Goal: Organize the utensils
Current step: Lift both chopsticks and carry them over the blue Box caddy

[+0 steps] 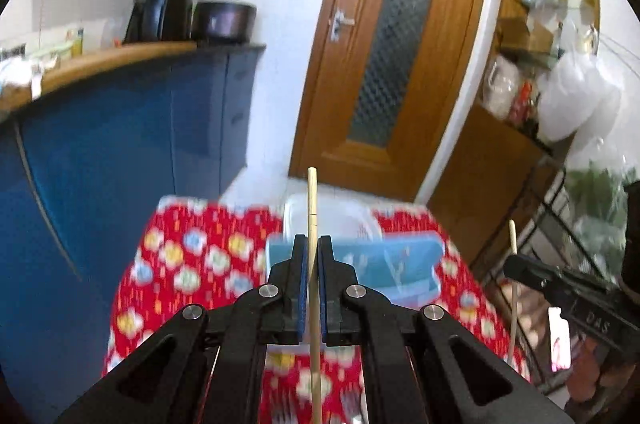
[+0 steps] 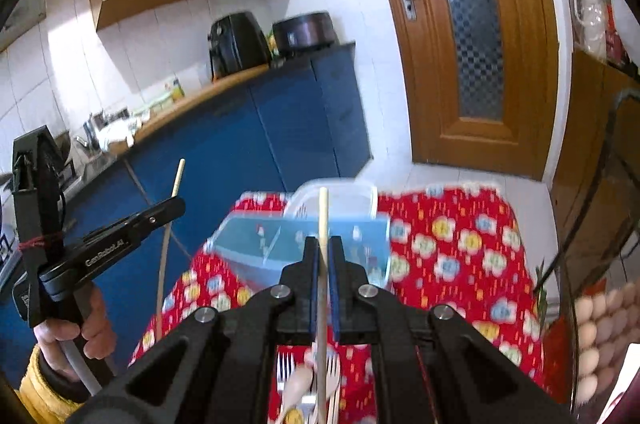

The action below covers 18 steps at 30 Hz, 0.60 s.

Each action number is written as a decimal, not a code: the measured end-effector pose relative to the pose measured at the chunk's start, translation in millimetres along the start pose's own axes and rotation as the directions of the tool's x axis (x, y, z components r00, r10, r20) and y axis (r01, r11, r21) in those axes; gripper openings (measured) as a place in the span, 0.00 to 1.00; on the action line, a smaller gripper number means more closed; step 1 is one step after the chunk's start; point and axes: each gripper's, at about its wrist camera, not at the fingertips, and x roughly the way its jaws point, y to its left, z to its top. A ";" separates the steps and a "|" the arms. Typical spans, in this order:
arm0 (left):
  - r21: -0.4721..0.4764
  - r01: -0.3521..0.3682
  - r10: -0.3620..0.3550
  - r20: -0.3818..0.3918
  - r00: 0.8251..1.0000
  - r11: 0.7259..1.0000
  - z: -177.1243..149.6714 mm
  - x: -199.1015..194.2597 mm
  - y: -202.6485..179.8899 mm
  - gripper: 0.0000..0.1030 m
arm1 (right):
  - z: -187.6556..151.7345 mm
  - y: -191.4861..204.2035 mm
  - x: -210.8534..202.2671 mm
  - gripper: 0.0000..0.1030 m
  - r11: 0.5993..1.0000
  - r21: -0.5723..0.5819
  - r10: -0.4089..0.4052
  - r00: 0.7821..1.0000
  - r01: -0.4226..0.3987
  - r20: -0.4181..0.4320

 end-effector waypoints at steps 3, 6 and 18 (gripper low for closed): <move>0.004 -0.013 0.012 0.055 0.998 1.000 22.8 11.3 -5.1 0.04 | 17.9 -5.3 8.4 0.06 1.000 0.012 0.011 0.999 -0.011 0.041; -0.003 -0.031 0.031 0.110 0.994 1.000 42.3 24.4 -6.4 0.04 | 32.0 -10.1 20.7 0.06 1.000 0.018 0.018 0.997 -0.019 0.073; -0.044 -0.085 0.092 0.221 0.971 0.995 63.7 75.3 9.2 0.04 | 58.4 -9.4 66.9 0.06 0.998 -0.046 -0.033 0.971 0.045 0.237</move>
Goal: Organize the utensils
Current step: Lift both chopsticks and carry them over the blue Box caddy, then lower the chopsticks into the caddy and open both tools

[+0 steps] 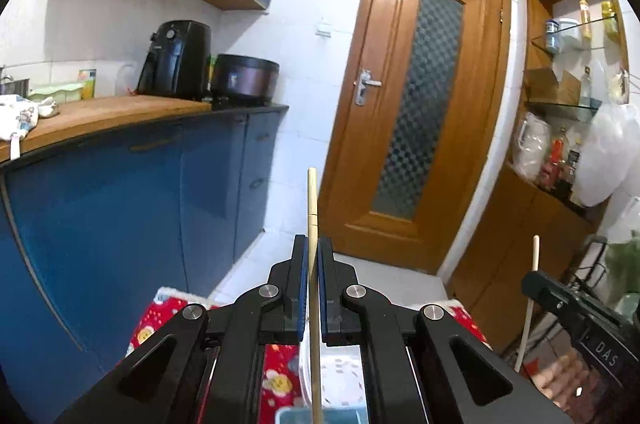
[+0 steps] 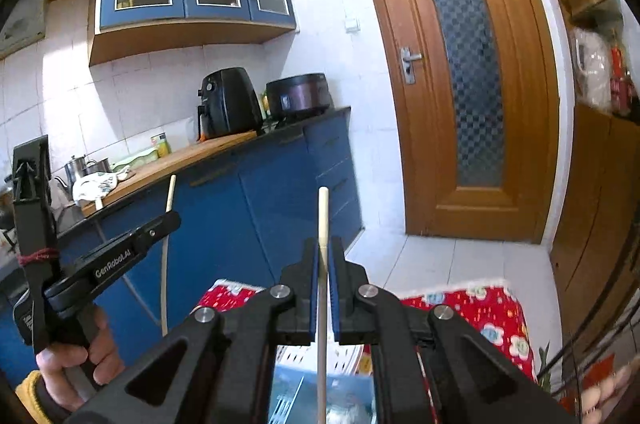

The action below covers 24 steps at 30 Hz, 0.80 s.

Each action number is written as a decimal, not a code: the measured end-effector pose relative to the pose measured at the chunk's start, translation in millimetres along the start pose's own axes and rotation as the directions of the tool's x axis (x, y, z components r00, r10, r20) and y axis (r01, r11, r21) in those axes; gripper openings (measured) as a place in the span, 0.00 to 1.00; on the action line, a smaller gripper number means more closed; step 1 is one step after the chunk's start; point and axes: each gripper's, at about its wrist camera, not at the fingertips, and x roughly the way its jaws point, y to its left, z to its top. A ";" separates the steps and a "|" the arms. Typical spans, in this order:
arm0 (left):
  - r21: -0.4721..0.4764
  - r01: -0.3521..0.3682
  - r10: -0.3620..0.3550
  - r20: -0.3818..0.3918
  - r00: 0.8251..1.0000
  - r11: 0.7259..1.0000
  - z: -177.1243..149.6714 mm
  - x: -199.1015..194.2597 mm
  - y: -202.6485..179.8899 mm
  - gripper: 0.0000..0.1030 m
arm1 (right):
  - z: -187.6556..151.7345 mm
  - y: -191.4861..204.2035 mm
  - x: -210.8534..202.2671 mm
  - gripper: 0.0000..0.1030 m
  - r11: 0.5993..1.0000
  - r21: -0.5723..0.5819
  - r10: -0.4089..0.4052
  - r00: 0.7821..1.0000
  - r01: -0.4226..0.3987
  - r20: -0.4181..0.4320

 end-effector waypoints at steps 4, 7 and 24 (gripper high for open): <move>-0.001 -0.010 0.010 0.024 1.000 1.000 -14.1 9.7 2.1 0.04 | -11.8 0.7 15.6 0.06 1.000 -0.027 -0.010 0.999 0.011 0.030; 0.017 -0.029 0.028 0.059 0.998 0.999 -23.7 13.7 -0.1 0.04 | -21.9 0.4 24.8 0.06 0.998 -0.055 -0.030 0.998 0.033 0.054; 0.099 -0.072 0.063 0.093 0.994 0.992 -75.0 9.0 -6.6 0.04 | -62.2 -1.8 32.9 0.06 0.997 -0.069 -0.025 0.996 0.031 0.082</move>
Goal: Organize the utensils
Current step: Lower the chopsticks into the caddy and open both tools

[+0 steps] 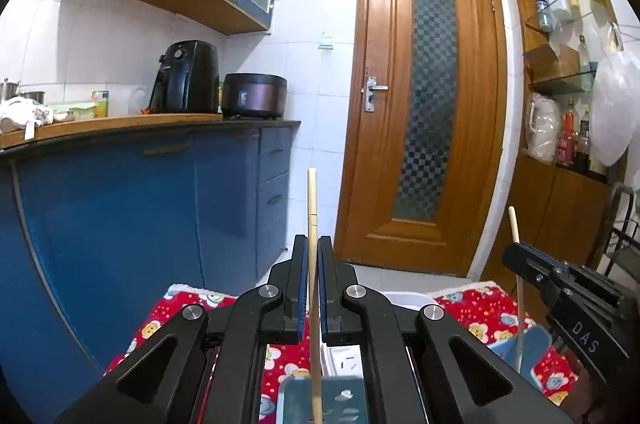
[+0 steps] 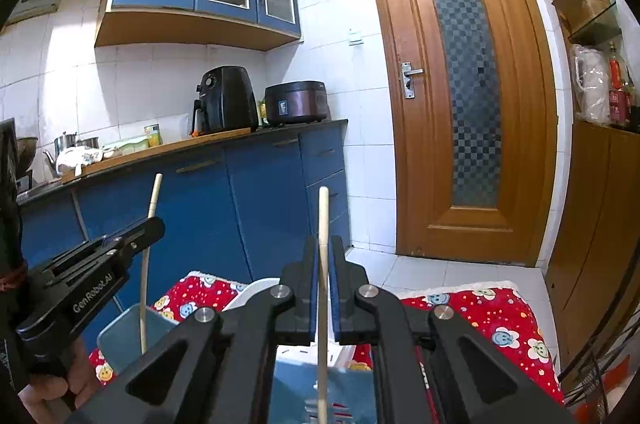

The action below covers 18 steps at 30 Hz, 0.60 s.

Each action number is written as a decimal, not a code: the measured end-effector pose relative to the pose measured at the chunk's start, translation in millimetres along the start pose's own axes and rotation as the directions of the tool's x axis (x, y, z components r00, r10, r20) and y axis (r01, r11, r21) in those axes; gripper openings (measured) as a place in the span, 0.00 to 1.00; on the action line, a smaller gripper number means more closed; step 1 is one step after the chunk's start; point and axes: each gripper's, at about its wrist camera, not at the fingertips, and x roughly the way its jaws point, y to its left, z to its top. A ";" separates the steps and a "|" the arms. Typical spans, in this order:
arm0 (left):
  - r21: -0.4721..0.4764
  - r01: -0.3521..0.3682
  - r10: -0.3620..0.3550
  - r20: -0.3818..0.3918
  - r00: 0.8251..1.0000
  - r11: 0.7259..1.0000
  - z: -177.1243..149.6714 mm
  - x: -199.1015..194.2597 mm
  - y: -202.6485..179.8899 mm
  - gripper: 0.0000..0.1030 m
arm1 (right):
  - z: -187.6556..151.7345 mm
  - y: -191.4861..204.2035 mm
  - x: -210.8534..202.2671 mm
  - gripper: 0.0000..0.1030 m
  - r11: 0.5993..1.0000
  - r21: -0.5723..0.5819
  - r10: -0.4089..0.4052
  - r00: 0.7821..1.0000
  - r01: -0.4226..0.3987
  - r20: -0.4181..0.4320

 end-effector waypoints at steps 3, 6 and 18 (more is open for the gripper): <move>0.009 0.001 -0.001 -0.005 1.000 1.000 -5.6 -0.6 0.7 0.04 | -3.1 0.9 -1.4 0.06 1.000 0.006 0.008 1.000 -0.008 -0.011; 0.021 -0.008 0.008 0.006 1.000 1.000 -10.3 -4.1 0.2 0.04 | -5.5 -0.5 -2.6 0.06 1.000 0.014 0.011 1.000 -0.011 -0.025; 0.017 0.039 -0.038 -0.054 0.998 0.999 -13.1 -10.2 1.1 0.11 | -9.0 -3.6 -17.7 0.32 0.997 0.055 0.060 0.997 -0.057 -0.056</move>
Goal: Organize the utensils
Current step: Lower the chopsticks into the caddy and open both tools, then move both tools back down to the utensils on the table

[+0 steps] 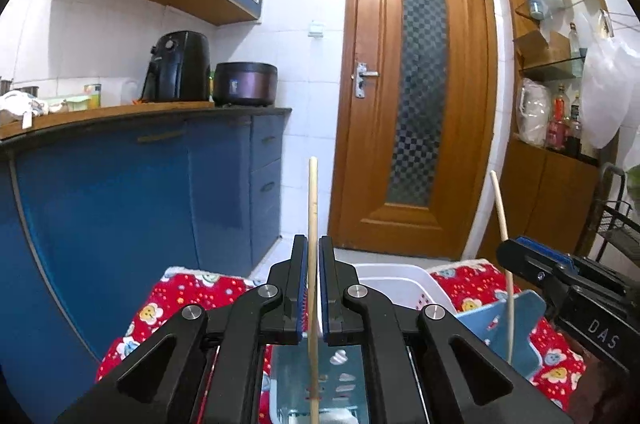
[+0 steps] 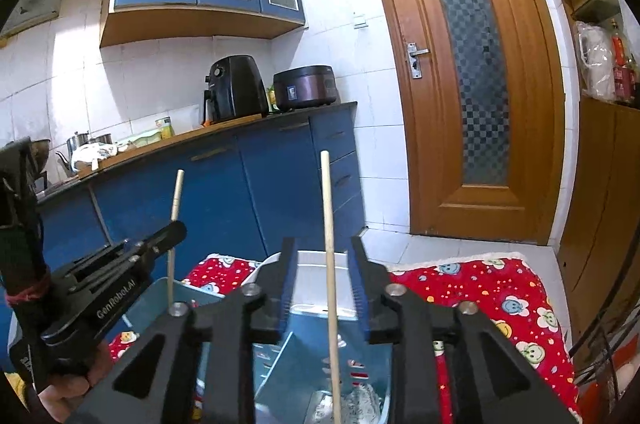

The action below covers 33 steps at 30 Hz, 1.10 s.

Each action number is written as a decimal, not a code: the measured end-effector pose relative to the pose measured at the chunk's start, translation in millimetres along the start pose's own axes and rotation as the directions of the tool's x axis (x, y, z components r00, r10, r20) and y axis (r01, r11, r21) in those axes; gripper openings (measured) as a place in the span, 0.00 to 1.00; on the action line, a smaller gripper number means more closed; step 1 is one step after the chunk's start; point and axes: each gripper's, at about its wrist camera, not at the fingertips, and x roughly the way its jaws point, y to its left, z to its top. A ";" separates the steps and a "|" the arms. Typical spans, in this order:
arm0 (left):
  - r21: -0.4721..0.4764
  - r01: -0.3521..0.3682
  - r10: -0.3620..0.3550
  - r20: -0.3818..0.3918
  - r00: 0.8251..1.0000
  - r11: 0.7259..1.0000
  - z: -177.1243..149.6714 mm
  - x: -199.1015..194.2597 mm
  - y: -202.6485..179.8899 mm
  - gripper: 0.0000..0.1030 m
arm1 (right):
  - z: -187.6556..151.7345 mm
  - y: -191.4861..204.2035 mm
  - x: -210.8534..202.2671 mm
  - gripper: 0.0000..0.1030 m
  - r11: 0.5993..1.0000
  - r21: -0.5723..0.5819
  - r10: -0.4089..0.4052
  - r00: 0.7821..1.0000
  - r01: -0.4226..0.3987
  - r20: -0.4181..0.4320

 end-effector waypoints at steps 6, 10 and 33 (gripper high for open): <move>0.024 0.032 -0.032 -0.006 0.999 0.999 2.4 -11.9 -3.4 0.43 | 4.3 1.7 -13.1 0.44 1.000 0.029 0.012 1.000 -0.012 0.012; 0.050 0.043 -0.043 0.004 0.999 0.998 6.0 -24.9 -8.1 0.43 | 9.0 3.7 -25.1 0.47 0.999 0.033 0.012 1.000 -0.013 0.025; 0.016 0.070 -0.066 -0.175 0.982 0.997 -2.8 -97.4 13.8 0.43 | -27.9 11.6 -83.3 0.47 0.995 0.102 0.027 0.983 -0.009 -0.180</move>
